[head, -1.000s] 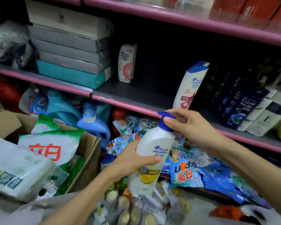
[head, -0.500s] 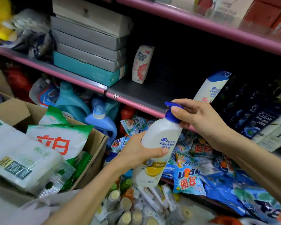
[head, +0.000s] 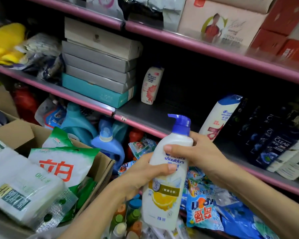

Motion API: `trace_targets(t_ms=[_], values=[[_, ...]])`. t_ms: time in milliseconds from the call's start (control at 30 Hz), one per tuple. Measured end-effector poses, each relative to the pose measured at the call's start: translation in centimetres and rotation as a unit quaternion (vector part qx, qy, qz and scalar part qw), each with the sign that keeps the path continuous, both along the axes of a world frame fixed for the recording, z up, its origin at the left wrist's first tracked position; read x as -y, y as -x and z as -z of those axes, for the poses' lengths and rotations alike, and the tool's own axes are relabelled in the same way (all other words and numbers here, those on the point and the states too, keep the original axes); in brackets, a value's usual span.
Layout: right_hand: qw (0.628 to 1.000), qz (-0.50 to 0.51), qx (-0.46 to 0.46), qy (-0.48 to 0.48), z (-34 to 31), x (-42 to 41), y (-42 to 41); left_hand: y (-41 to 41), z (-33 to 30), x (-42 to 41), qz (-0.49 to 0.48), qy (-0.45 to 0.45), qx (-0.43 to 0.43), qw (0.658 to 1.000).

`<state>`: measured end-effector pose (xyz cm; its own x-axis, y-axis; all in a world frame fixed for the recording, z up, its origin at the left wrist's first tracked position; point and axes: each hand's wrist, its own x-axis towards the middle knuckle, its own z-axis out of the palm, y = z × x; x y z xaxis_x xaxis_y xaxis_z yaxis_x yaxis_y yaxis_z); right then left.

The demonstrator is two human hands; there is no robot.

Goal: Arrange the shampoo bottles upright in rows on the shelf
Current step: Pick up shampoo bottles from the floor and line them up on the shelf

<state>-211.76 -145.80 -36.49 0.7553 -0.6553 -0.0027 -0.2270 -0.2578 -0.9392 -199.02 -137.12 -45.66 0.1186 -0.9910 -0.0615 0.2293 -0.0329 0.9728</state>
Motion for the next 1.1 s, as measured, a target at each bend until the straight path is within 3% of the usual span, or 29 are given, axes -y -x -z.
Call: trace_targets(t_ms=[100,167,233,333,400,567,667,800,1000,1100], values=[[0.999,0.019,0.046,-0.009,-0.9,1.1,-1.0,-0.2,-1.0,0.9,-0.080,0.007,-0.025,0.996],[0.996,0.026,0.079,0.018,-2.2,2.2,-2.6,-0.2,-1.7,1.7,-0.183,0.017,0.046,0.982],[0.991,0.048,0.106,0.065,-3.8,3.9,-4.8,-0.3,-2.6,2.9,-0.257,0.022,0.170,0.951],[0.981,0.070,0.121,0.131,-5.9,6.8,-9.2,-2.7,-3.3,7.2,-0.355,0.049,0.316,0.878],[0.976,0.069,0.120,0.166,-6.7,8.8,-12.3,-6.0,-4.5,10.7,-0.399,0.031,0.356,0.844],[0.971,0.080,0.095,0.205,-6.8,13.9,-19.2,-13.7,-5.3,17.2,-0.436,-0.015,0.393,0.809],[0.974,0.053,0.058,0.212,-5.8,16.2,-22.0,-16.1,-3.8,19.1,-0.456,-0.027,0.376,0.806],[0.967,0.095,0.055,0.232,-3.3,18.1,-23.3,-16.9,-0.8,20.7,-0.467,-0.015,0.358,0.808],[0.981,0.106,0.062,0.152,4.8,18.9,-22.5,-17.4,0.0,22.2,-0.426,-0.012,0.320,0.846],[0.983,0.114,0.100,0.100,7.1,19.3,-22.6,-17.2,0.4,22.6,-0.409,-0.009,0.337,0.848]])
